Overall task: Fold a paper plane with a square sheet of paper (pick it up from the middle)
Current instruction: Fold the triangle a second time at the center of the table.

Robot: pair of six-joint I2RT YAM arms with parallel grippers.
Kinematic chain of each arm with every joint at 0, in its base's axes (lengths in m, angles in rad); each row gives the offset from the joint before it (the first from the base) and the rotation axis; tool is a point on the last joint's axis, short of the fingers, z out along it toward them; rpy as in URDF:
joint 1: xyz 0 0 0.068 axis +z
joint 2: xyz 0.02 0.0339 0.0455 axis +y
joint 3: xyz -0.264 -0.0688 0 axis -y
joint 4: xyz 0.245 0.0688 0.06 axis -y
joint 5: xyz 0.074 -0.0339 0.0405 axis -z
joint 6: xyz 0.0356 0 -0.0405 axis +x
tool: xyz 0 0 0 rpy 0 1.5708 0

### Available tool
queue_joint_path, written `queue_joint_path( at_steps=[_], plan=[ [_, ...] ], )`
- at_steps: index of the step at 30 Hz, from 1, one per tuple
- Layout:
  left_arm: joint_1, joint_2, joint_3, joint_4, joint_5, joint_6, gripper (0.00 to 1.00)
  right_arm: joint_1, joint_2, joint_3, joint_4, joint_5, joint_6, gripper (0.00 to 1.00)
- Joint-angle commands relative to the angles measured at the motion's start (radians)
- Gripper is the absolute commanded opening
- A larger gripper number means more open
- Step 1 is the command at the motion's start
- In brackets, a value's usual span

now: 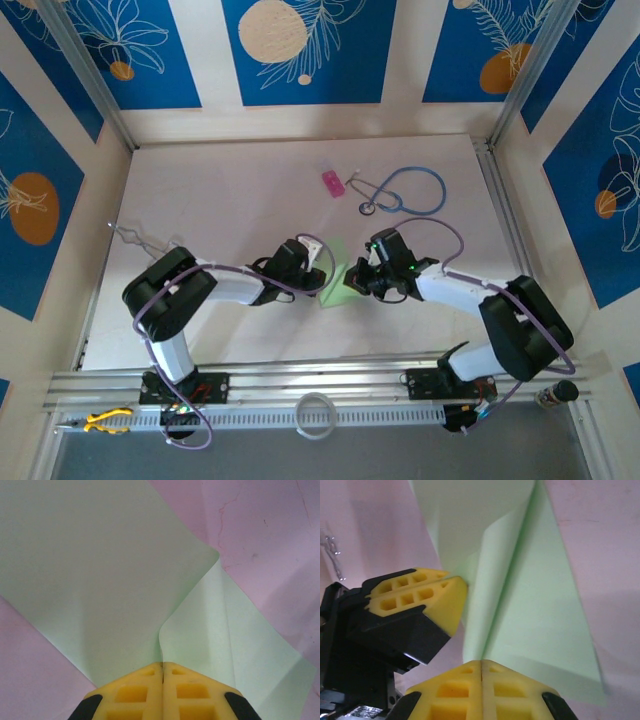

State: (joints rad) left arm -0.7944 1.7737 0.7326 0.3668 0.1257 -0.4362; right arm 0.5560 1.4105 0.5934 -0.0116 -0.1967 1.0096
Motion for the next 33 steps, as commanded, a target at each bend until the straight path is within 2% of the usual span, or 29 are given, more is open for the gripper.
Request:
queue_joint_path(
  at_steps=[1,9,33],
  plan=[
    [0.017,0.032,-0.014,-0.020,0.023,-0.003,0.06,-0.002,0.056,0.005,0.091,-0.075,0.041,0.00],
    [0.025,0.035,-0.019,-0.009,0.038,-0.009,0.05,0.003,0.175,0.054,0.159,-0.101,0.060,0.00],
    [0.038,0.035,-0.027,-0.003,0.048,-0.015,0.05,0.011,0.258,0.052,0.238,-0.125,0.073,0.00]
  ],
)
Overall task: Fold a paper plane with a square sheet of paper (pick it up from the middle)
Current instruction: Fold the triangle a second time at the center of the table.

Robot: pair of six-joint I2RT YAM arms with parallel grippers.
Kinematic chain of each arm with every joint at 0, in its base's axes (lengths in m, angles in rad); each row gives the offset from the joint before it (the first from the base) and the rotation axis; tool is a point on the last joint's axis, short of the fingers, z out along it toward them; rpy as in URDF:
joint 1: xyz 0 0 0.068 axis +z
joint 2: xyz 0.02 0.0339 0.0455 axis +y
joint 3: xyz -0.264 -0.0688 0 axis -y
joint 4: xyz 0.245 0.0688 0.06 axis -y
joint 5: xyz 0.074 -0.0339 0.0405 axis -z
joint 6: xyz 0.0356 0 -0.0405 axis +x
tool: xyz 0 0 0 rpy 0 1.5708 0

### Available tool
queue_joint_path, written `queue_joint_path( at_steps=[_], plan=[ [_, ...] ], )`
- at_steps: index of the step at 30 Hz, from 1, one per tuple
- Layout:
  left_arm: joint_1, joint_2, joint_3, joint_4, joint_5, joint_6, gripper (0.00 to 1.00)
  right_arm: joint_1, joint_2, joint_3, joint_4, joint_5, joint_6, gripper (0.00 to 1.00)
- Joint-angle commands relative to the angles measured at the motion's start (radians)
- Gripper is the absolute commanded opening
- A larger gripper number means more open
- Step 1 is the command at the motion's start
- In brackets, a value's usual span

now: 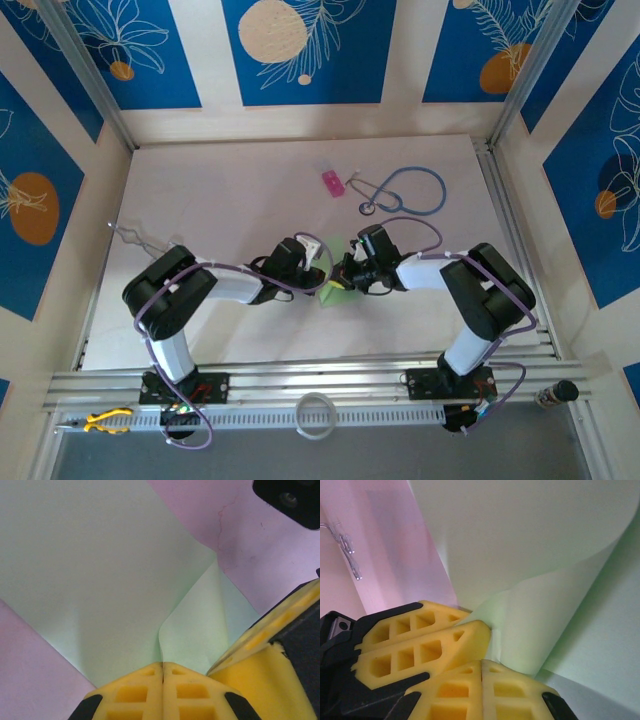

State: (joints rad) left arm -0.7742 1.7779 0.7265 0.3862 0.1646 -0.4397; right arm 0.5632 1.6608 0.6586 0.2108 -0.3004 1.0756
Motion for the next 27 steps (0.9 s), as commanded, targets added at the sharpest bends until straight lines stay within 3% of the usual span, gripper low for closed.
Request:
queue_joint_path(
  at_steps=[1,17,27],
  plan=[
    [0.019,0.031,-0.021,-0.023,0.009,-0.011,0.05,0.002,0.010,-0.016,0.016,-0.023,0.007,0.00],
    [0.024,0.034,-0.019,-0.032,0.009,-0.011,0.05,-0.002,0.055,-0.080,0.102,-0.018,0.029,0.00],
    [0.027,0.036,-0.015,-0.036,0.018,-0.010,0.05,-0.054,-0.037,0.003,-0.024,-0.015,-0.044,0.00]
  ],
)
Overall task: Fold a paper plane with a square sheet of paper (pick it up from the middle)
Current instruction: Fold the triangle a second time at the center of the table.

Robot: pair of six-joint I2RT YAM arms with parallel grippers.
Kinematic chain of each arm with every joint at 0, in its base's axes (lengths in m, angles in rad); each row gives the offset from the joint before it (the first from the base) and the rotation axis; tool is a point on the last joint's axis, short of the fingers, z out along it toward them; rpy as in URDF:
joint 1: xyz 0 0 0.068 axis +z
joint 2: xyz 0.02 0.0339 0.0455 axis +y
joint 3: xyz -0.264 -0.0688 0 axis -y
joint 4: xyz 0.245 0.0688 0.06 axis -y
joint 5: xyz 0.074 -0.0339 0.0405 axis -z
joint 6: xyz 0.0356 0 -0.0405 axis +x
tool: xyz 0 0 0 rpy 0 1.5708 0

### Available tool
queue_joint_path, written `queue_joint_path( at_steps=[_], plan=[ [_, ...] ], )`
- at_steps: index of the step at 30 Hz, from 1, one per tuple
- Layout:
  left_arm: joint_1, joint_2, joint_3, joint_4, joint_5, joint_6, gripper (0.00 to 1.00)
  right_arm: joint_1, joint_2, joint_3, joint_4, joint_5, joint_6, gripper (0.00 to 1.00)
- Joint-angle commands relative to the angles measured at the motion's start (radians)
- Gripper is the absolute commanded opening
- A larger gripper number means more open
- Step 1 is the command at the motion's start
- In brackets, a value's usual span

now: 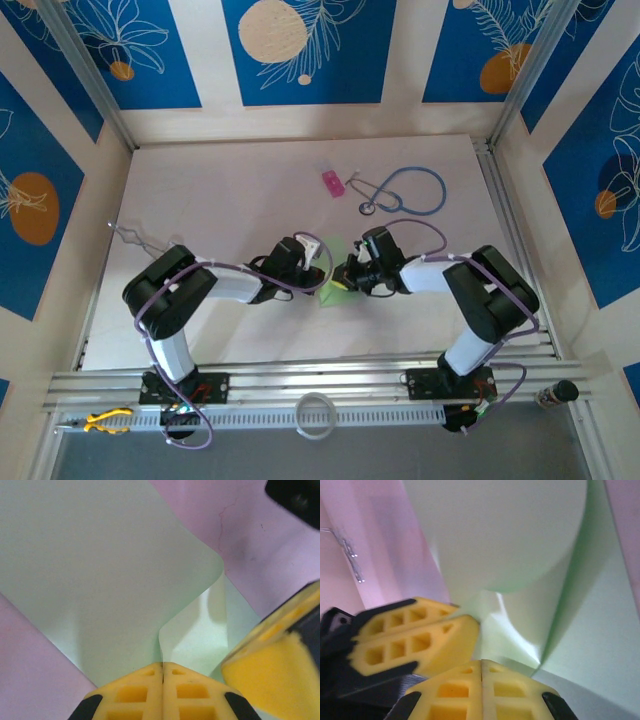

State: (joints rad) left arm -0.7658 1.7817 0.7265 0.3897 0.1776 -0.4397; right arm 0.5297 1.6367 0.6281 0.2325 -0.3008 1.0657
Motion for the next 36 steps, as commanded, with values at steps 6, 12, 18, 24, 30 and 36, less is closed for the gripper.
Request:
queue_joint_path(
  at_steps=[6,12,18,24,30,36],
  plan=[
    [0.020,0.036,-0.009,-0.041,0.013,-0.009,0.06,-0.032,0.045,0.061,-0.065,0.018,-0.057,0.00],
    [0.020,0.038,-0.006,-0.049,0.016,-0.005,0.05,-0.028,0.102,0.033,-0.063,0.086,-0.052,0.00],
    [0.022,0.038,-0.007,-0.054,0.014,-0.004,0.06,-0.038,0.046,0.037,-0.068,0.073,-0.054,0.00],
    [0.022,0.039,-0.003,-0.061,0.017,-0.003,0.06,-0.074,0.015,0.083,-0.051,0.000,-0.087,0.01],
    [0.024,0.043,0.000,-0.064,0.021,-0.001,0.06,-0.085,0.088,0.081,-0.081,0.060,-0.075,0.00],
    [0.026,0.040,-0.004,-0.065,0.021,0.000,0.05,-0.097,0.128,0.042,-0.066,0.075,-0.036,0.00]
  ],
)
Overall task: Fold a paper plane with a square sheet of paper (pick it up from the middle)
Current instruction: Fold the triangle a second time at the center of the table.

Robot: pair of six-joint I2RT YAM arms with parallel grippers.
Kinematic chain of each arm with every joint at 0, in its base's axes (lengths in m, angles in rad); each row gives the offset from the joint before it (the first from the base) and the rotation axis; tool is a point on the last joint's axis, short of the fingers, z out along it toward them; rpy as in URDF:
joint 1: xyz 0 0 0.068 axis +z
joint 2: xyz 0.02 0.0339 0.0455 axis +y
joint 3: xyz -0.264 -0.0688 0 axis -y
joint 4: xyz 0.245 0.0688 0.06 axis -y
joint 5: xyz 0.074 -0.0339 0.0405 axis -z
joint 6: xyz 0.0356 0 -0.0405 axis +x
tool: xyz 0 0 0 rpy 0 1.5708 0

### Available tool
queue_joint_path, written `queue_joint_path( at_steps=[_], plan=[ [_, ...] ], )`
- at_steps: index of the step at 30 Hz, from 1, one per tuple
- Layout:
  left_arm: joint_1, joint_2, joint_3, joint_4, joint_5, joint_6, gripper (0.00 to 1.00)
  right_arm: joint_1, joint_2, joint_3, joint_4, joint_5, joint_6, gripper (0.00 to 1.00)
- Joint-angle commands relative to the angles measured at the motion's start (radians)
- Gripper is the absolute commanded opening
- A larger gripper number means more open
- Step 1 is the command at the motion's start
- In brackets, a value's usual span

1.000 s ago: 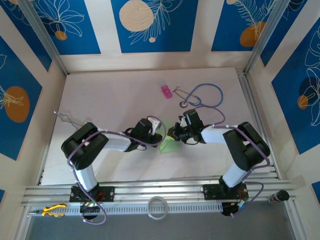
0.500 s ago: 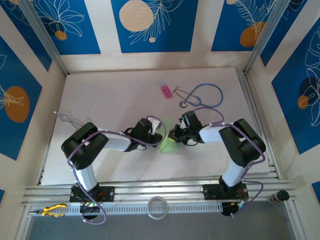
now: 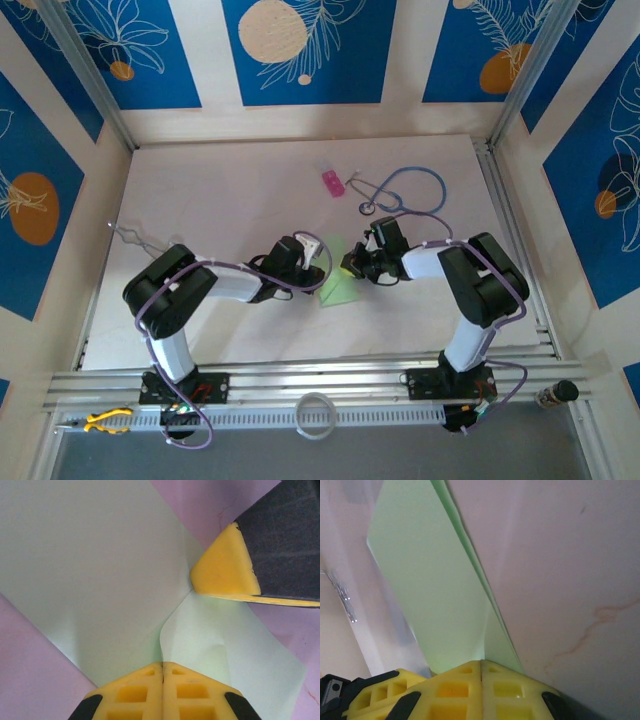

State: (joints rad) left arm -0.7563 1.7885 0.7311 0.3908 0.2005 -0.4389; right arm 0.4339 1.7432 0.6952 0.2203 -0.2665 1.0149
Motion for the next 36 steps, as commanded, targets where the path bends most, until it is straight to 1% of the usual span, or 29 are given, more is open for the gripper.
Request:
queue_joint_path(
  at_steps=[1,7,12,14,19,24,26,28,31,36],
  plan=[
    [0.017,0.033,-0.011,-0.064,-0.003,-0.002,0.06,-0.002,0.011,-0.027,-0.056,0.042,0.016,0.01],
    [0.018,0.035,-0.013,-0.066,0.000,0.000,0.06,-0.020,-0.073,0.019,-0.096,0.014,-0.015,0.01],
    [0.021,0.037,-0.010,-0.067,0.005,0.001,0.05,-0.032,-0.053,0.043,-0.068,-0.023,-0.019,0.01],
    [0.020,0.037,-0.009,-0.068,0.010,0.002,0.05,-0.032,-0.027,0.042,-0.074,-0.012,-0.011,0.01],
    [0.022,0.037,-0.010,-0.065,0.012,0.001,0.06,-0.037,0.023,0.026,-0.118,0.061,0.019,0.00],
    [0.024,0.033,-0.015,-0.065,0.010,0.002,0.06,-0.041,-0.008,-0.009,-0.097,0.097,0.035,0.00],
    [0.025,0.032,-0.015,-0.067,0.011,0.004,0.06,-0.043,-0.052,-0.025,-0.050,0.057,0.037,0.01],
    [0.025,0.031,-0.016,-0.066,0.012,0.006,0.05,-0.033,-0.104,-0.017,-0.039,0.030,0.024,0.02],
    [0.027,0.032,-0.015,-0.066,0.017,0.007,0.05,0.001,-0.159,0.000,-0.082,0.025,-0.004,0.03],
    [0.028,0.035,-0.013,-0.065,0.023,0.008,0.05,0.053,-0.128,0.000,-0.079,0.002,0.004,0.02]
  ],
)
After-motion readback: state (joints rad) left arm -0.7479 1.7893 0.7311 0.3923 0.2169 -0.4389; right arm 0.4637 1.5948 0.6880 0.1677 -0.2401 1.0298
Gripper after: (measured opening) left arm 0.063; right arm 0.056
